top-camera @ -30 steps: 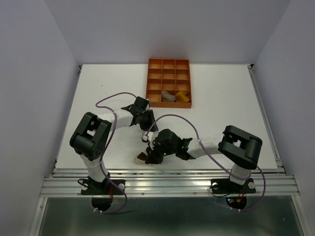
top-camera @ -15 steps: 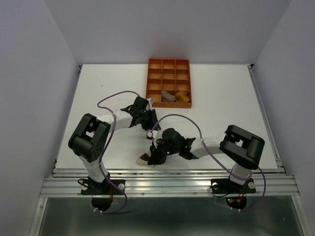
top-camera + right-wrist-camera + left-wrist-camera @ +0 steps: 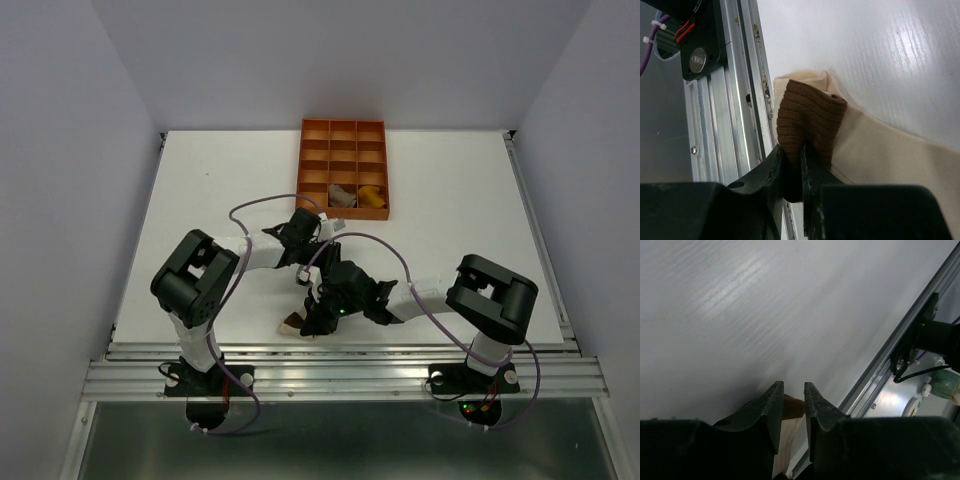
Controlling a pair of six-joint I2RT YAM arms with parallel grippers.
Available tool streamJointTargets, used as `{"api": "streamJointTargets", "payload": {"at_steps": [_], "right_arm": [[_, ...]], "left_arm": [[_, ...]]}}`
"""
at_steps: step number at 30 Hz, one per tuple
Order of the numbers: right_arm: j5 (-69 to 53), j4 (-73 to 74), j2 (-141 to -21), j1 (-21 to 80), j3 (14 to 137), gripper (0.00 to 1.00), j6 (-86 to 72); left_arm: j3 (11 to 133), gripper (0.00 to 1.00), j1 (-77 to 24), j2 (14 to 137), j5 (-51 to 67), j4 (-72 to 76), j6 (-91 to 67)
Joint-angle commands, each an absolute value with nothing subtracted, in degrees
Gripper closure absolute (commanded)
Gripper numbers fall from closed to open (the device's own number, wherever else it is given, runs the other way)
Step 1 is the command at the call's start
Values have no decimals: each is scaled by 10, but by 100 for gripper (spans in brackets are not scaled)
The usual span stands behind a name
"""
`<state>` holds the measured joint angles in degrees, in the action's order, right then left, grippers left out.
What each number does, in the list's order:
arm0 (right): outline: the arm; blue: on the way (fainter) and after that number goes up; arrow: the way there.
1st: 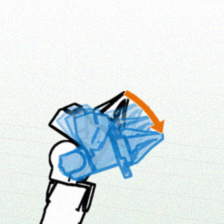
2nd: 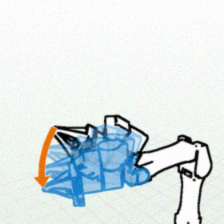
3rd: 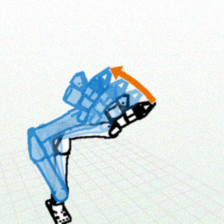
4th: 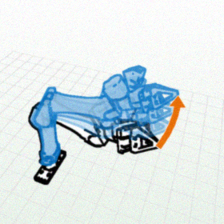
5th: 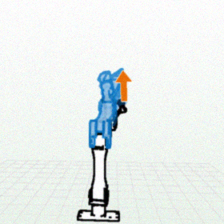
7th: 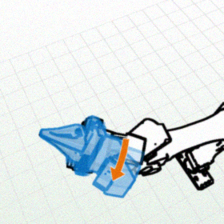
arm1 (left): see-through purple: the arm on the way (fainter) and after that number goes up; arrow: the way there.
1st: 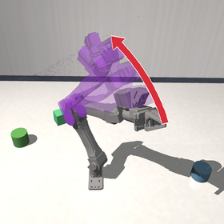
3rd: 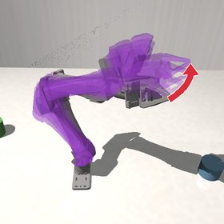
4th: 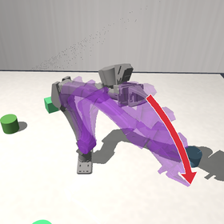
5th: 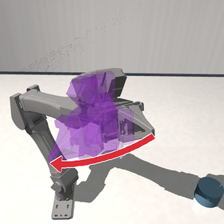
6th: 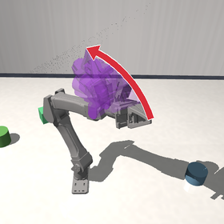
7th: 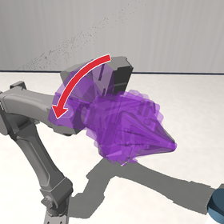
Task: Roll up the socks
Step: Roll the sock at the center of the board.
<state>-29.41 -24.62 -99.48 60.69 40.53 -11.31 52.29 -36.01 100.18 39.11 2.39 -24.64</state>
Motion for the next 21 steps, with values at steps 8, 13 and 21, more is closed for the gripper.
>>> {"api": "streamJointTargets", "payload": {"at_steps": [8,13,21], "right_arm": [[-283,-187,-1008,607,396,99,-91],[-267,-175,-1005,607,400,99,-91],[-245,-169,-979,607,405,99,-124]], "left_arm": [[562,71,-381,1051,257,-86,-218],[579,82,-383,1044,128,-122,-237],[558,100,-384,1013,98,-110,-250]]}}
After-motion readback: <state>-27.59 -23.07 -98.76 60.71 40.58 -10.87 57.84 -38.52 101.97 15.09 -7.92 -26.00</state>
